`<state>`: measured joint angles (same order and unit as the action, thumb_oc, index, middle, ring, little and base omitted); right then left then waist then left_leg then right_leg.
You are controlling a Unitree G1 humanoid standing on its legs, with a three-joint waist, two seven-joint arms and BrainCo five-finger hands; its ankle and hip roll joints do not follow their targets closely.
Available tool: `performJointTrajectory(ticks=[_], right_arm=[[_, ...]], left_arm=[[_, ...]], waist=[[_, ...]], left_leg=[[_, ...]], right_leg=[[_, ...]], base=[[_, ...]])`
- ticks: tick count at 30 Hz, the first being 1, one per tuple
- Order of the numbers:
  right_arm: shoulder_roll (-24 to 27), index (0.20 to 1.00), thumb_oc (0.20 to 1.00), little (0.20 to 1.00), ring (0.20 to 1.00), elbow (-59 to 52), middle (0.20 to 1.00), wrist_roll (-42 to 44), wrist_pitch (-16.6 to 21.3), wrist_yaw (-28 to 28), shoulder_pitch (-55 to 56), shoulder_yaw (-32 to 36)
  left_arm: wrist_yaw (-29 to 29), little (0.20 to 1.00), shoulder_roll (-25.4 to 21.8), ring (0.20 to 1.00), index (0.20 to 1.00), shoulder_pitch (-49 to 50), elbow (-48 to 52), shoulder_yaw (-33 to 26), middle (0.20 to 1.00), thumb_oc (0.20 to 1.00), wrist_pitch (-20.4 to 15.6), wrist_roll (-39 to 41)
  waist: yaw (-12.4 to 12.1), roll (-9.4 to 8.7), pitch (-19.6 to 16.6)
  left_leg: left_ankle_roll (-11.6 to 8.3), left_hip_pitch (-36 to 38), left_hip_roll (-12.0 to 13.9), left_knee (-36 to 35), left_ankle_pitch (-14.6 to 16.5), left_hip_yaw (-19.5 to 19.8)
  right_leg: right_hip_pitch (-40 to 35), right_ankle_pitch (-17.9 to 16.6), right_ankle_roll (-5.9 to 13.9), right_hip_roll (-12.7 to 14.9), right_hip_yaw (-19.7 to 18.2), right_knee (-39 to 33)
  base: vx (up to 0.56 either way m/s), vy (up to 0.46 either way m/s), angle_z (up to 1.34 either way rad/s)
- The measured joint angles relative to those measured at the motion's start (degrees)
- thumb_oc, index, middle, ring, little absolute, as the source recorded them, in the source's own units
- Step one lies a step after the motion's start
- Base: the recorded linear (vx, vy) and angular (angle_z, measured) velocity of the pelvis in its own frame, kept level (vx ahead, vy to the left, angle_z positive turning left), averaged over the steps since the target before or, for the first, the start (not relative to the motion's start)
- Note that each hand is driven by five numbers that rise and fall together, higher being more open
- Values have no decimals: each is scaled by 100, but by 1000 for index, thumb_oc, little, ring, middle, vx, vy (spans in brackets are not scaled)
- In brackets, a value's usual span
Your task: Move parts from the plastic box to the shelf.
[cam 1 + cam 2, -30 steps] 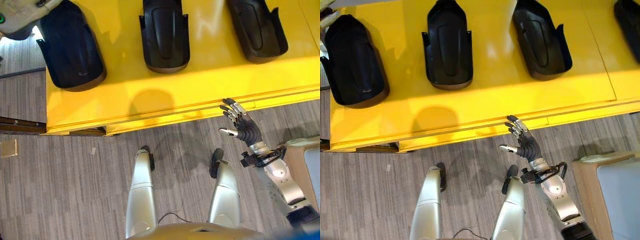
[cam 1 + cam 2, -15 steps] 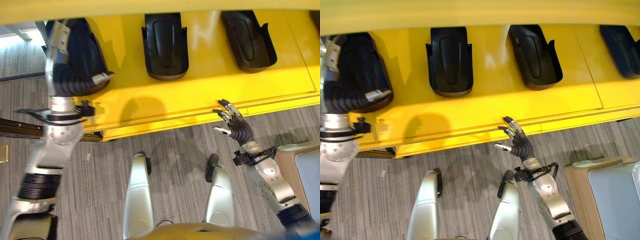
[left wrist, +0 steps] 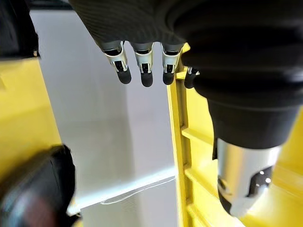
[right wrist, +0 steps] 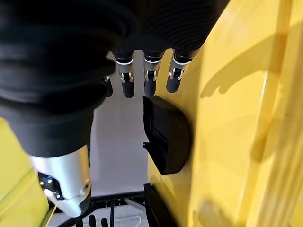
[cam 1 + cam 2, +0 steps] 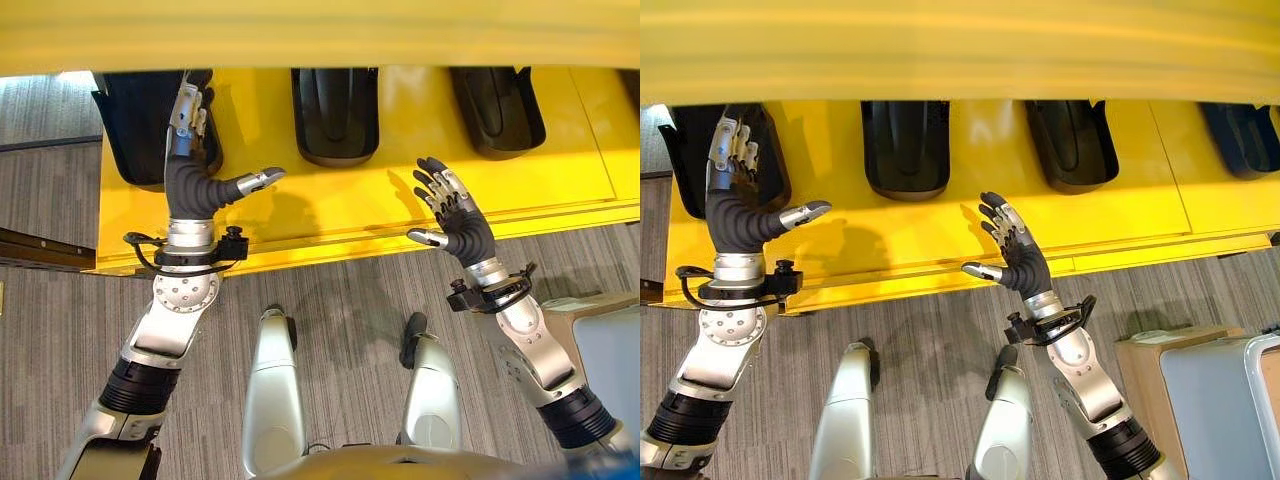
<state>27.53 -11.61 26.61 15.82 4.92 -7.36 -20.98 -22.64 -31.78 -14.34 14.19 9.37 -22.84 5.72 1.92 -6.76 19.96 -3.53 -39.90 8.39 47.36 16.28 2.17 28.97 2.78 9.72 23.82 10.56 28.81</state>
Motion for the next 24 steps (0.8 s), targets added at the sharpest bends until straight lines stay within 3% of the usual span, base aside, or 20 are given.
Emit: performJointTrajectory(ticks=[6, 14, 24], right_arm=[[-10, 1000, 1000, 1000, 1000, 27, 1000, -49, 17, 140, -11, -126], [-14, 1000, 1000, 1000, 1000, 26, 1000, -49, 38, 262, 8, -252], [-20, 1000, 1000, 1000, 1000, 172, 1000, -39, 146, 470, -20, -311]], left_arm=[[-4, 1000, 485, 1000, 1000, -475, -55, 306, 1000, 1000, -7, 650], [-108, 1000, 727, 1000, 1000, -1205, -706, 835, 1000, 1000, -53, 895], [-1271, 1000, 897, 1000, 1000, -1639, -1871, 717, 1000, 1000, -14, 592]], waist=[[53, -7, 3], [193, -22, -2], [259, -114, -17]], left_leg=[[32, 71, 7, -8, 19, -2], [22, 75, 64, -9, 26, -16], [22, 60, 123, 121, 126, -61]], right_leg=[[-50, -1, -2, -7, -8, -30], [-67, -43, -49, -85, -36, -128], [-37, -41, -52, -118, -91, -116]], base=[[0, 0, 0], [-5, -7, -3], [7, 1, -3]])
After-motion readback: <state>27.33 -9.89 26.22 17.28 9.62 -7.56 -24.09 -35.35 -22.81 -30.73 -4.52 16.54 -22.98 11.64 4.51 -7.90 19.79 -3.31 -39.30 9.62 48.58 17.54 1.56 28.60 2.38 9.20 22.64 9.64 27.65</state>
